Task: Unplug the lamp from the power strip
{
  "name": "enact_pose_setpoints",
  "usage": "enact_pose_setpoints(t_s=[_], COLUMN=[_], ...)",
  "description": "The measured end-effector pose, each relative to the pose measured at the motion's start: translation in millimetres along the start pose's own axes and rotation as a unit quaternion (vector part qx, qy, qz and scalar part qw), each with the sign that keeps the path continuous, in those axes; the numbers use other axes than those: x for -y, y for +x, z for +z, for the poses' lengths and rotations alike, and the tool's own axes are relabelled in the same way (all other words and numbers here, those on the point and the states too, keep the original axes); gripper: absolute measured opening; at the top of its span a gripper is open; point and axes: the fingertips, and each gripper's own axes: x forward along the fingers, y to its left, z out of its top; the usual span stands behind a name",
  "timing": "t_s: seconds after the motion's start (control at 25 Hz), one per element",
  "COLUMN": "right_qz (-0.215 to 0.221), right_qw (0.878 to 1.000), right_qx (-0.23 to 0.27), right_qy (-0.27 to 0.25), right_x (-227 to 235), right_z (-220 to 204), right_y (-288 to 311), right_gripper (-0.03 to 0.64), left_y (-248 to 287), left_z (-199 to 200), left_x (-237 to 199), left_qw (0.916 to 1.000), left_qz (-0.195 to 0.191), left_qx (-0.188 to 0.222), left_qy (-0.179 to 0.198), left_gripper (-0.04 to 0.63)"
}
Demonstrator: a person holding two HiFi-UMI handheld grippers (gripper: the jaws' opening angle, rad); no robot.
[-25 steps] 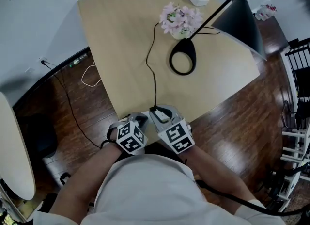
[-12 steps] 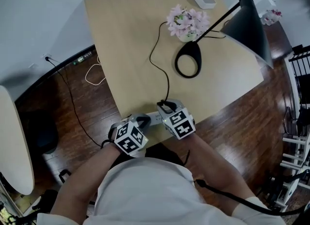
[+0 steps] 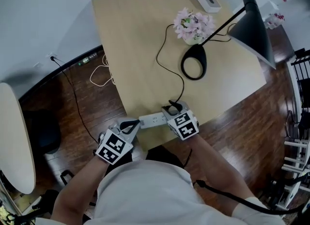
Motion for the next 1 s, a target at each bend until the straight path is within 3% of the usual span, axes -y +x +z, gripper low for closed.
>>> enact_pose_setpoints(t_s=[0.28,0.56,0.84,1.0], right_qz=[-0.063,-0.126,-0.107,-0.092], right_qw=[0.998,0.986,0.982,0.983], right_qx=[-0.003,0.036,0.075,0.089], right_qy=[0.025,0.102,0.139,0.128], right_x=[-7,-60,-168,-208], right_z=[-8,-25,-45,-54], right_y=[-30,-97,-150,-173], right_gripper=[0.212,0.210,0.211,0.211], left_y=[-66,-108,-138,-158], left_z=[-31,-42,-68,-77], left_x=[-18,-3,28,46], left_qw=[0.9997,0.9981,0.9951,0.9962], left_qz=[0.017,-0.038,-0.080,-0.063], left_qx=[0.014,0.046,0.048,0.043], left_qy=[-0.010,0.014,0.032,0.041], left_gripper=[0.005,0.005,0.006,0.006])
